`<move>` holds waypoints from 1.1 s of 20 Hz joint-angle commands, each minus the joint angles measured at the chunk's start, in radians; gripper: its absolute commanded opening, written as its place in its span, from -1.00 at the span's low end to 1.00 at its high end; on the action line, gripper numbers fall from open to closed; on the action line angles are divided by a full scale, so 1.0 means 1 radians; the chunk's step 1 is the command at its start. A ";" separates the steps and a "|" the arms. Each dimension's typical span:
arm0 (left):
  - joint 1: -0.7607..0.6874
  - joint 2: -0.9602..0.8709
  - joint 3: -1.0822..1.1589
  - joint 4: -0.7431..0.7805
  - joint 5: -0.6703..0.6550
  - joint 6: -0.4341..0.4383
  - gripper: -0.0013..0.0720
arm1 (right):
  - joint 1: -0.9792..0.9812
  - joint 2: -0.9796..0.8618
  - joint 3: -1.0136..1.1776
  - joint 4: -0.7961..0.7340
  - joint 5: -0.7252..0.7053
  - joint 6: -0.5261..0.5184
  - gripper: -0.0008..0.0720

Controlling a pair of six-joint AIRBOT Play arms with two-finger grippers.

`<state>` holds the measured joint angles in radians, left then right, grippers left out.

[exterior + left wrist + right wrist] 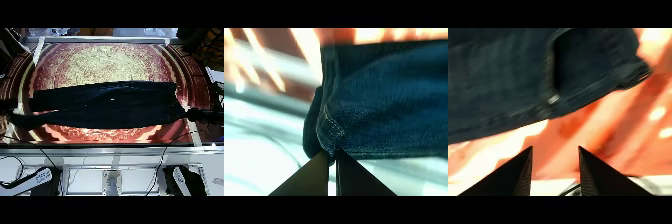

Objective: Fold the clothes and pants, and hang the long-sleeved shirts on hangers.

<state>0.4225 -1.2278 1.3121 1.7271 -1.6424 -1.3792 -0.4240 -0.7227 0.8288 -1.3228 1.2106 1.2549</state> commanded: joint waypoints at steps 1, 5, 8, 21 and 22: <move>0.041 0.002 -0.212 0.031 0.060 -0.001 -0.90 | 0.001 -0.045 0.000 -0.075 -0.162 -0.076 -0.05; 0.093 0.002 -0.381 0.035 0.212 0.007 -0.90 | 0.000 -0.233 0.000 -0.099 -0.257 -0.097 0.40; 0.126 0.002 -0.414 0.072 0.220 0.010 -0.90 | -0.003 -0.380 0.000 -0.134 -0.274 -0.097 0.40; 0.227 -0.035 -0.418 0.104 0.141 0.025 -0.90 | -0.037 -0.607 0.000 -0.007 -0.374 -0.097 0.00; 0.227 -0.035 -0.418 0.103 0.148 0.026 -0.90 | -0.037 -0.618 0.000 0.010 -0.369 -0.097 -0.31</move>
<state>0.6464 -1.2602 0.8944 1.8290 -1.5120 -1.3540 -0.4606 -1.3041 0.8288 -1.3762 0.8581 1.1572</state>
